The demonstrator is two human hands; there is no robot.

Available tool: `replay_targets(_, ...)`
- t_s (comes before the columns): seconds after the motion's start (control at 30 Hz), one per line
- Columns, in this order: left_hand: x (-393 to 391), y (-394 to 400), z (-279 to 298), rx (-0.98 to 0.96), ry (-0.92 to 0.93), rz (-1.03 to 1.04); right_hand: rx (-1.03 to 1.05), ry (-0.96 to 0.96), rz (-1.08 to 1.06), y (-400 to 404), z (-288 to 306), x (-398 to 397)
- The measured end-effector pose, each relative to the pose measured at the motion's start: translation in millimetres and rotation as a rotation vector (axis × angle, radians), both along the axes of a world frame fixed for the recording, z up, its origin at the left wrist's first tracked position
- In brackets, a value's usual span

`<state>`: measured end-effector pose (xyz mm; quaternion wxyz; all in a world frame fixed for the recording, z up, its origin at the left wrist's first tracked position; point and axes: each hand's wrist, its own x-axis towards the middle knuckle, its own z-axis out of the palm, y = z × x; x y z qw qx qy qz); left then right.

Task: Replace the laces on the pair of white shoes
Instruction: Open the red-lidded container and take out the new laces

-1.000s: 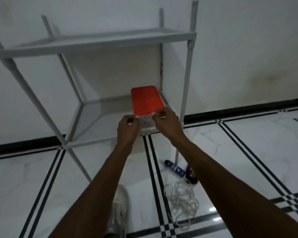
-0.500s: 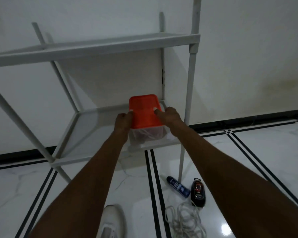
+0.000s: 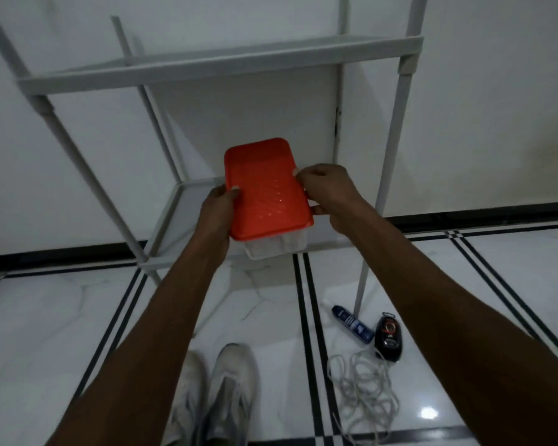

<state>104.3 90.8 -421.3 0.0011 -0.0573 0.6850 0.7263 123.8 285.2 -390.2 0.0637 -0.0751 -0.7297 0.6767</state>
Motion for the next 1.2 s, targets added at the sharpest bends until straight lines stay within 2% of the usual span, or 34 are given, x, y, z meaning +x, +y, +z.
replay_targets(0.17, 73.1, -32.9, -27.0, 0.007, 0.103, 0.06, 0.111, 0.064, -0.026, -37.4, -21.7, 51.7)
replay_targets(0.33, 133.0, -48.6, -61.1, -0.002, 0.084, 0.243, 0.066, 0.119, -0.003, -65.6, -59.4, 105.4)
replay_targets(0.5, 181.6, -42.2, -98.5, 0.018, 0.091, 0.321, 0.059, 0.164, -0.09, -77.7, -116.1, 148.0)
replay_targets(0.63, 208.0, -29.1, -139.2, -0.042, 0.076, 0.341, 0.077, 0.142, -0.121, -76.3, -169.8, 167.6)
replay_targets(0.8, 187.1, -15.6, -205.5, -0.12, -0.057, 0.315, 0.166, 0.036, -0.116, -58.2, -227.9, 154.9)
replay_targets(1.03, 133.5, 5.8, -274.2, -0.166, -0.149, 0.181, 0.162, -0.139, -0.129, -30.2, -302.9, 122.3)
replay_targets(1.2, 114.0, 10.5, -303.0, -0.354, -0.178, 0.08, 0.193, -0.22, -0.083, -27.4, -331.6, 111.4)
